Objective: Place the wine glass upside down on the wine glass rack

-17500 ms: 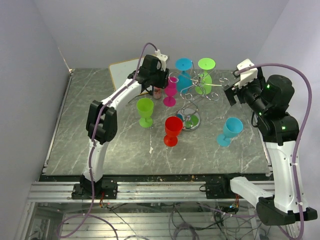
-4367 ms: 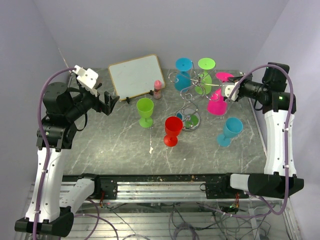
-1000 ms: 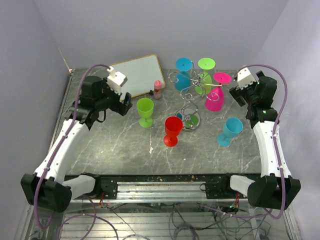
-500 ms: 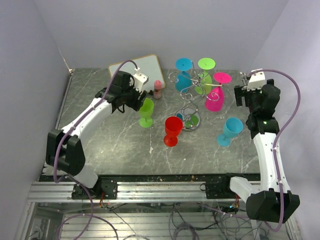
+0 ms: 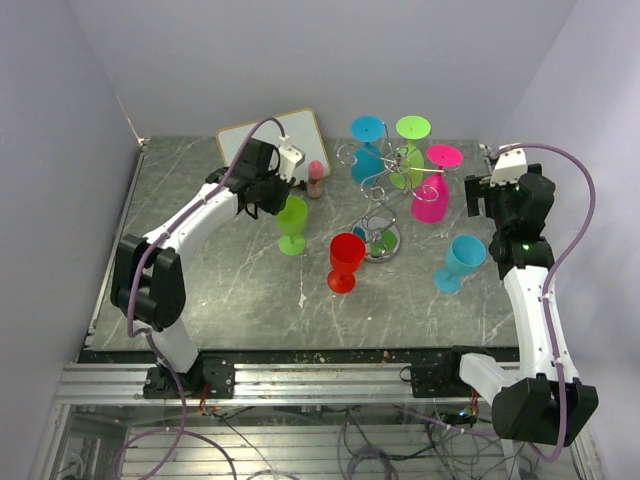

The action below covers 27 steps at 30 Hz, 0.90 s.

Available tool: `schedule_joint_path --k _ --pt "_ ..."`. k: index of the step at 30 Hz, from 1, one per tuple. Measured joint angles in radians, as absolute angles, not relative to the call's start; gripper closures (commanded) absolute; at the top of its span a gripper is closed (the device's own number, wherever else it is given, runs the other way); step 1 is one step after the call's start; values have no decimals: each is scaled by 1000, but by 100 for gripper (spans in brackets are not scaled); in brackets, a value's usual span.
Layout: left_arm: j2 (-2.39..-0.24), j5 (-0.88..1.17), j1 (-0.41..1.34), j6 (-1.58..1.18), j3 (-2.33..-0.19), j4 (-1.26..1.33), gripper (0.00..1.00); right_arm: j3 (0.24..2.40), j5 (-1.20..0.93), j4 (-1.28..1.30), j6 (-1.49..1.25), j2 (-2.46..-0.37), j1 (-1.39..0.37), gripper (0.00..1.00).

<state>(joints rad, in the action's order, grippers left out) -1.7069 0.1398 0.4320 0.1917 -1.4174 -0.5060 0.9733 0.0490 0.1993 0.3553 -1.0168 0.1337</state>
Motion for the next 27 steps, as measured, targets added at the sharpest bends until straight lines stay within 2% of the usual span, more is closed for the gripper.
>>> schedule_joint_path --k 4,7,14,27 --pt "-1710 140 434 190 -1417 -520 76 973 36 199 350 -1017 134 4" --pt "-1710 141 435 191 -1417 -522 92 973 37 199 350 -1017 134 3" --pt "-1650 143 435 222 -1414 -536 93 1000 84 208 340 -1036 134 0" --pt "-1221 134 409 277 -1255 -516 93 1113 134 334 408 -995 134 0"
